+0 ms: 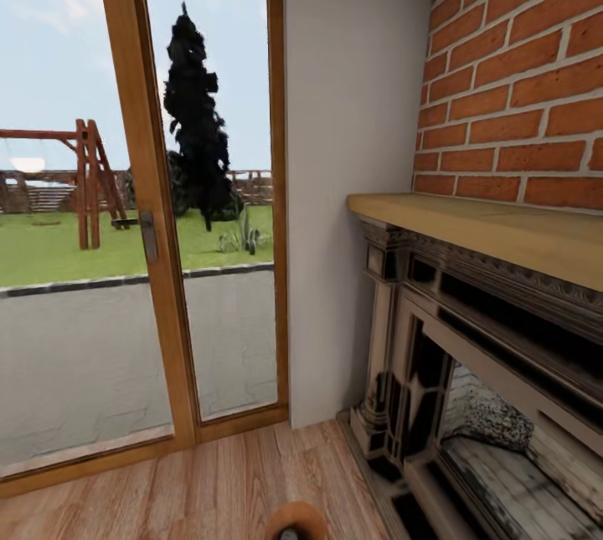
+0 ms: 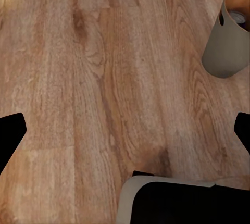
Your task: Put the three can of soda from the living room inside the tash can in the kitchen.
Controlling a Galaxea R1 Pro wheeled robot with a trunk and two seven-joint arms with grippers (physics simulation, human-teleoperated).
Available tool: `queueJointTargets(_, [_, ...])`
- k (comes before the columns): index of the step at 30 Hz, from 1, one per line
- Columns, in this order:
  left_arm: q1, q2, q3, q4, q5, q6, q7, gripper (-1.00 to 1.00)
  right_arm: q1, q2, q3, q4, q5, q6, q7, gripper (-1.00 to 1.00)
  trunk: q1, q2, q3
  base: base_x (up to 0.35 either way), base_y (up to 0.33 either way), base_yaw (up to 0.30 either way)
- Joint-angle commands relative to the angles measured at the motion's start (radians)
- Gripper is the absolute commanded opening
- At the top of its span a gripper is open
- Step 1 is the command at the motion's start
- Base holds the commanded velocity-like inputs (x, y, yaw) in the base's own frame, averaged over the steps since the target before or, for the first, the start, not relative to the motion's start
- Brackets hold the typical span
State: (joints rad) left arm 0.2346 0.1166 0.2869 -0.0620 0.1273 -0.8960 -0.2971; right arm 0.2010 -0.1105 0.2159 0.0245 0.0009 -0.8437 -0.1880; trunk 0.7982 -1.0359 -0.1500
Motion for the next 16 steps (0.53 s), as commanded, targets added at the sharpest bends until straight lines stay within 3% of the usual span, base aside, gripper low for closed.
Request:
queueJointTargets(1, [0.0, 0.0, 0.0, 0.0, 0.0, 0.0, 0.0, 1.0, 0.0, 0.0, 0.0, 0.0, 0.0, 0.0, 0.0, 1.0, 0.0, 0.0, 0.0, 0.0, 0.0, 0.0])
queueJointTargets(16, [-0.001, 0.0, 0.0, -0.001, -0.001, 0.0, 0.001, 1.0, 0.0, 0.0, 0.0, 0.0, 0.0, 0.0, 0.0, 1.0, 0.0, 0.0, 0.0, 0.0, 0.0, 0.0])
